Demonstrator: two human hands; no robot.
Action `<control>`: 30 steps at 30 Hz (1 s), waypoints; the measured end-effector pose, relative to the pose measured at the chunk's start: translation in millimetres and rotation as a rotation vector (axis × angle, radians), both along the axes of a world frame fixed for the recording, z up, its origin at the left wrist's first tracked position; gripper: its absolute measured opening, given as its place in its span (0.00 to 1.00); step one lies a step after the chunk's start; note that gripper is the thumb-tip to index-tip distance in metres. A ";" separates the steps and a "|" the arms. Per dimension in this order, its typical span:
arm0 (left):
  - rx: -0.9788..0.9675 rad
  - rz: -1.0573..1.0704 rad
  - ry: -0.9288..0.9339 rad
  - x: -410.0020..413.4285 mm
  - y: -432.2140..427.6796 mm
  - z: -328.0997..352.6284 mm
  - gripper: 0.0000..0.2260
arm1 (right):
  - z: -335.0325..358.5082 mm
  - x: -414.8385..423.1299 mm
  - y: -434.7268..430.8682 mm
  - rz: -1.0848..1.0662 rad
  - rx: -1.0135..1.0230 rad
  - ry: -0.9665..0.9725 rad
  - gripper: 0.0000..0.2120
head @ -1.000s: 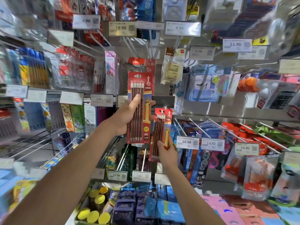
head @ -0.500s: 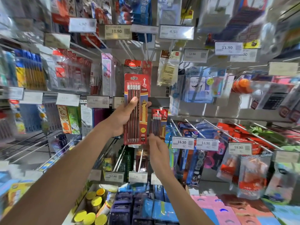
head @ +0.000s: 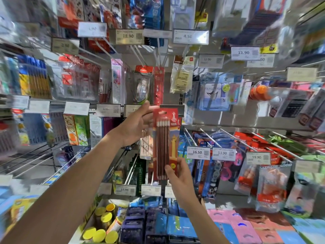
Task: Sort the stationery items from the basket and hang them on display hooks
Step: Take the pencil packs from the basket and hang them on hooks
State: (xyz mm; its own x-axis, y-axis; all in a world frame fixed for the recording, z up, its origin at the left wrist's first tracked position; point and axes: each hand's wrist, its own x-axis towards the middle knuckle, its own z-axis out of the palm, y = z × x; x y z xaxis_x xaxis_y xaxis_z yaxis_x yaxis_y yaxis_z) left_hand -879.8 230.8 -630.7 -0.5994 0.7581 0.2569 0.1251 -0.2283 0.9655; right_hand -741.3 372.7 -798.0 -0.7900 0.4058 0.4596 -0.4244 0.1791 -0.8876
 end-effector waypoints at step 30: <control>-0.016 -0.033 0.075 -5.1 -1.8 -3.9 0.29 | -27.3 -14.6 21.6 -0.165 -0.062 -0.160 0.07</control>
